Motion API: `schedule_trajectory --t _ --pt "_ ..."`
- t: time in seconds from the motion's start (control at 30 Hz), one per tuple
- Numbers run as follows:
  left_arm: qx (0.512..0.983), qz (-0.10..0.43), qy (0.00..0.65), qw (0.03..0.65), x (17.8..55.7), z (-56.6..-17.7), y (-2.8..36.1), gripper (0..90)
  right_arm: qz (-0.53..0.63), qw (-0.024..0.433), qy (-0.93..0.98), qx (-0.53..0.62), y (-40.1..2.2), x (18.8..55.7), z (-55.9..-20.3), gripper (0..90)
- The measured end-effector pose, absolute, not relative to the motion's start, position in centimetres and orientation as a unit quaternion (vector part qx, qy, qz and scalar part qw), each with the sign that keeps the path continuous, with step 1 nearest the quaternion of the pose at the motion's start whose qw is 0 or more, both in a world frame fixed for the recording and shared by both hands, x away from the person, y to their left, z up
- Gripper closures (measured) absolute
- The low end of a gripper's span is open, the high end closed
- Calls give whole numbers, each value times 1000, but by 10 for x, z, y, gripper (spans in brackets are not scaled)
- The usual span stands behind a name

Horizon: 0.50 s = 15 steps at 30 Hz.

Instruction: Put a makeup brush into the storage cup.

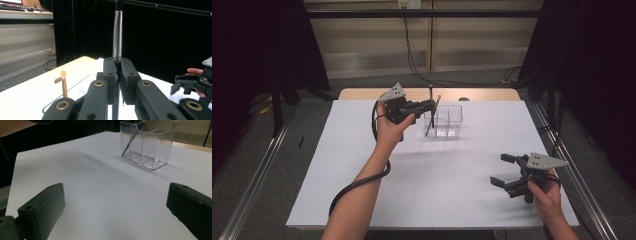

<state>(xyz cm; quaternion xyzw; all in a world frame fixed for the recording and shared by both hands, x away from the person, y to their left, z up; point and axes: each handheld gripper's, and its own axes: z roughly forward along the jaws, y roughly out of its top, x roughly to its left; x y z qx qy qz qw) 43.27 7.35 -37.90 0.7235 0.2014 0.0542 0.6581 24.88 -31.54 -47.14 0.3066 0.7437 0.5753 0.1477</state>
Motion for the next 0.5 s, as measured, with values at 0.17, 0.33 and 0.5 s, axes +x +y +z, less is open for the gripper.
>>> schedule_trajectory --t 0.17,0.33,0.5 --pt "724 57 203 657 436 -374 72 838 575 147 744 306 -316 249 -471 15" --pt "723 59 207 656 439 -371 70 838 576 147 744 306 -315 249 -472 14" --pt "723 62 211 655 442 -369 69 838 576 147 744 305 -315 249 -472 14"
